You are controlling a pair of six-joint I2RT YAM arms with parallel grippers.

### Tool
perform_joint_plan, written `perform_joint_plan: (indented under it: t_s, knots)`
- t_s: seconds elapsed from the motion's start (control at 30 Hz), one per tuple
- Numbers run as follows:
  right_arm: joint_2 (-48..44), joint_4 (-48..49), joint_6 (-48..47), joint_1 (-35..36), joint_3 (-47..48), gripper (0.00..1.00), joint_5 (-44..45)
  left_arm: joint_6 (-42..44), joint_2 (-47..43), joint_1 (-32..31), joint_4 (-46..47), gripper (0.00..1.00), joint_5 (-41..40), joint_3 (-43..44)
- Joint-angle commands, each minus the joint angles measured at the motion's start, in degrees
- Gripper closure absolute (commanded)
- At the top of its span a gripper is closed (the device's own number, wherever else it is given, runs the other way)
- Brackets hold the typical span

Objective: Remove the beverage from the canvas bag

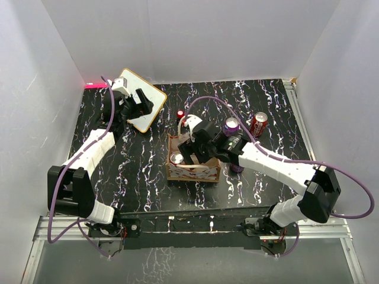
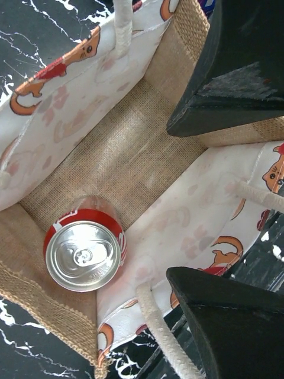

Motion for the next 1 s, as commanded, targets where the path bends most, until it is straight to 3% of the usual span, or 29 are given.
perform_joint_plan:
  t_s: [0.0, 0.6, 0.97]
  knots:
    - [0.14, 1.82, -3.29, 1.92, -0.51, 0.05, 0.40, 0.37, 0.10, -0.10, -0.25, 0.03, 0.57, 1.94]
    - [9.85, 7.40, -2.92, 6.91, 1.82, 0.01, 3.48, 0.11, 0.49, -0.06, -0.25, 0.03, 0.76, 2.02]
    - [12.04, 18.50, -13.90, 6.90, -0.04, 0.00, 3.08, 0.11, 0.52, -0.10, -0.30, 0.03, 0.76, 2.02]
